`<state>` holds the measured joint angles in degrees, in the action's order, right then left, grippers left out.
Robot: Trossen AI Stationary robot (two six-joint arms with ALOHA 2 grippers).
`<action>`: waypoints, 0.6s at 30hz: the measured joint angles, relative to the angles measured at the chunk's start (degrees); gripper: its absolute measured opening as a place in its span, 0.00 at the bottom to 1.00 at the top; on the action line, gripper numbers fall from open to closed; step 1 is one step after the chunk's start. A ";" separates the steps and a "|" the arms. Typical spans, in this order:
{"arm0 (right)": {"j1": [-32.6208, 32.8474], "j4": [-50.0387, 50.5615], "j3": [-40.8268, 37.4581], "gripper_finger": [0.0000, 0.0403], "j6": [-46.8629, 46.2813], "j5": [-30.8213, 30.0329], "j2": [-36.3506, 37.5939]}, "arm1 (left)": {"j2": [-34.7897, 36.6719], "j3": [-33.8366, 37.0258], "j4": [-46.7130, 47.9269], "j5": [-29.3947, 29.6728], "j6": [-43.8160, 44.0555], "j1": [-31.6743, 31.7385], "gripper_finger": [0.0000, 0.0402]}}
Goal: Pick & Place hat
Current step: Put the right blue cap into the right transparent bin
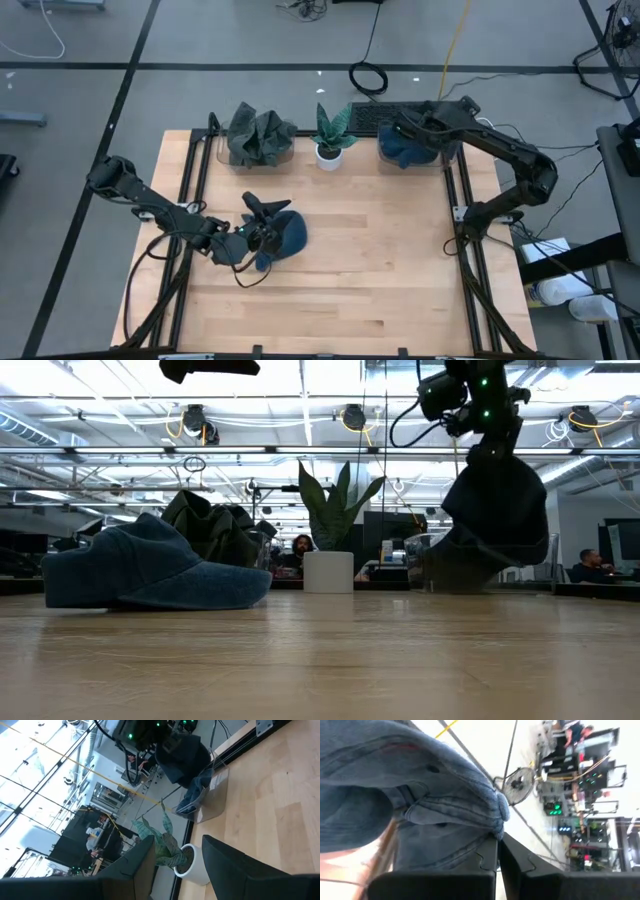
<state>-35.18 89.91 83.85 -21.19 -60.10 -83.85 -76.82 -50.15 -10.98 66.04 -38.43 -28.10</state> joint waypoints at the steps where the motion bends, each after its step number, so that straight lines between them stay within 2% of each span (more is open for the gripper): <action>1: -0.17 -0.42 0.00 0.00 -0.13 0.41 -0.65 | 0.00 0.00 0.00 0.00 0.20 0.00 0.42; 4: -0.04 -4.13 0.00 0.00 1.07 3.57 -2.73 | 0.00 0.00 0.02 0.00 0.35 0.00 0.42; 8: 0.43 -14.49 0.00 0.00 6.77 10.28 -5.36 | 0.00 0.00 0.02 0.00 1.14 0.00 0.42; 12: 1.12 -22.83 0.00 0.00 11.31 12.41 -7.54 | 0.00 0.00 0.07 0.00 1.23 -0.20 0.42; 18: -0.72 -24.09 0.00 0.00 10.84 15.54 -11.82 | 0.00 0.00 0.18 0.00 1.47 -0.20 0.42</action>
<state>-35.90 65.82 83.85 -10.35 -44.56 -95.66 -76.82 -50.15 -10.80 66.04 -36.96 -28.29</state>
